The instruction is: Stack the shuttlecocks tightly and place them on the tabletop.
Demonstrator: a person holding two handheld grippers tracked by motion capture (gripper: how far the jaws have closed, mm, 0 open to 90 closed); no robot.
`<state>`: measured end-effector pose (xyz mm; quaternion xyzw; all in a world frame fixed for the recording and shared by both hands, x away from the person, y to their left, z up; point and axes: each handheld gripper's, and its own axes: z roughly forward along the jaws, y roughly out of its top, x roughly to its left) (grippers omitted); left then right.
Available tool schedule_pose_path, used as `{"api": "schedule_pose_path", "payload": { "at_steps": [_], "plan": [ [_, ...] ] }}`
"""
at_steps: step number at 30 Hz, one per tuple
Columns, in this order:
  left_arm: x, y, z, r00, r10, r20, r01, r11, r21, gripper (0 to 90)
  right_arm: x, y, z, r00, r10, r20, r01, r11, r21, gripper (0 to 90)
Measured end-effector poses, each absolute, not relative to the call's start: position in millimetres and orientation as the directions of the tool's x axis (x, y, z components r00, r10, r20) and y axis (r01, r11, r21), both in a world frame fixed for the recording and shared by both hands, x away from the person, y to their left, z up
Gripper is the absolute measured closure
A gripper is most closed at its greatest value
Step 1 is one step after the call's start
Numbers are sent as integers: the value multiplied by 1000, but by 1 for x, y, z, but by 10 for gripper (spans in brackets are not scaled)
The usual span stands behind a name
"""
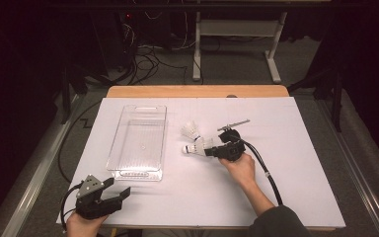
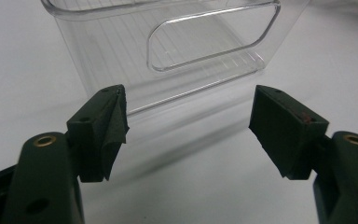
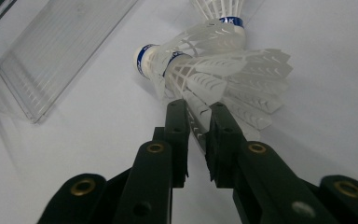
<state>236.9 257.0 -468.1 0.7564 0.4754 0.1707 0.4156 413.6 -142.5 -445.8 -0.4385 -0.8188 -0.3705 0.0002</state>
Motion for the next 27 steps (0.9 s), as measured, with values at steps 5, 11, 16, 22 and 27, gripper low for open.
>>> {"api": "schedule_pose_path", "payload": {
  "at_steps": [5, 11, 16, 22, 27],
  "plan": [
    [237, 257, -468, 491, 861, -137, 577, -203, 791, 286, 413, -144, -444, -612, 724, 318, 717, 338, 609, 775],
    [237, 257, -468, 491, 860, -138, 576, -202, 792, 286, 411, -146, -442, -609, 730, 310, 715, 337, 612, 735],
    [237, 257, -468, 491, 860, -137, 576, -203, 792, 286, 411, -149, -441, -606, 735, 304, 716, 336, 612, 700],
    [237, 256, -468, 491, 861, -136, 576, -203, 792, 286, 409, -151, -439, -603, 741, 296, 713, 335, 616, 668],
    [237, 256, -468, 491, 860, -137, 576, -203, 792, 286, 408, -153, -437, -606, 742, 287, 707, 337, 622, 648]
  ]
}}
